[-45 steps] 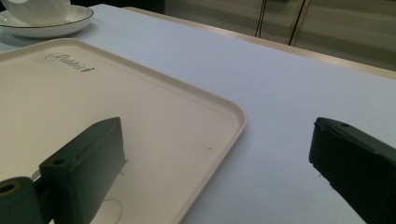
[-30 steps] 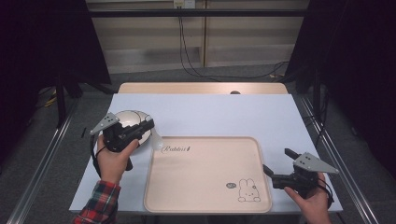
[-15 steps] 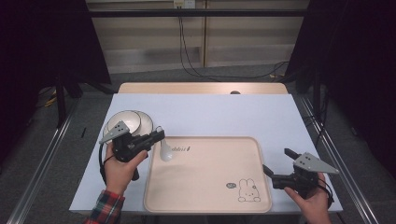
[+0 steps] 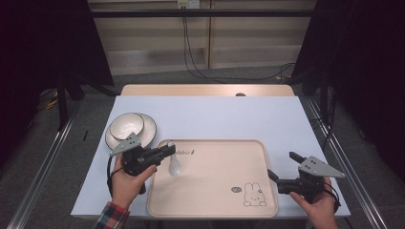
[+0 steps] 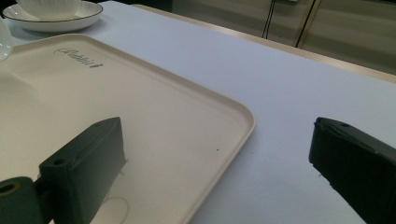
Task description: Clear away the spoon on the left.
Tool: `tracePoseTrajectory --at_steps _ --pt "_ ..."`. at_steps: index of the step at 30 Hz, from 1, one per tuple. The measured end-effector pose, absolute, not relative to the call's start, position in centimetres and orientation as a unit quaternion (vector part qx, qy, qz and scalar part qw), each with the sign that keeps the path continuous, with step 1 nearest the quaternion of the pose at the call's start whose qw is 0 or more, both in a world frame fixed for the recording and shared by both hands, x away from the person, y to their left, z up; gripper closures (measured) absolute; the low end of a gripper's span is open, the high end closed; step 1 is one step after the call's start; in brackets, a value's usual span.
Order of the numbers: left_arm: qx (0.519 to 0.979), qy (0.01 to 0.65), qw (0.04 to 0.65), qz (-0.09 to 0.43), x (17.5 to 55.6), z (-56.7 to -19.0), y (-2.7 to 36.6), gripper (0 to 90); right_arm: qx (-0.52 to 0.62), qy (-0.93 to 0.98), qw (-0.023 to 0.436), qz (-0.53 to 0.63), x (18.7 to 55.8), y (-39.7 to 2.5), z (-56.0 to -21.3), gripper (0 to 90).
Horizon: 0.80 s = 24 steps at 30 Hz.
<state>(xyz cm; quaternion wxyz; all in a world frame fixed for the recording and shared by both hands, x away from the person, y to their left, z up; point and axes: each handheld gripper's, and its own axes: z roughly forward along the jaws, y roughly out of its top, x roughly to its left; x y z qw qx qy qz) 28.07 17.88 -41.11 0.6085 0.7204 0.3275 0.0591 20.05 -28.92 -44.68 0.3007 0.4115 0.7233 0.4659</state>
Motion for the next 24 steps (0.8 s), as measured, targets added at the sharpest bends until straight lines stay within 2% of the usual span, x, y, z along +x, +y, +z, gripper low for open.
tracePoseTrajectory --at_steps 24 --pt "0.732 0.307 0.608 0.027 25.7 -41.7 17.1 85.6 0.409 0.724 0.299 0.469 20.5 -28.8 -44.7 3.0"
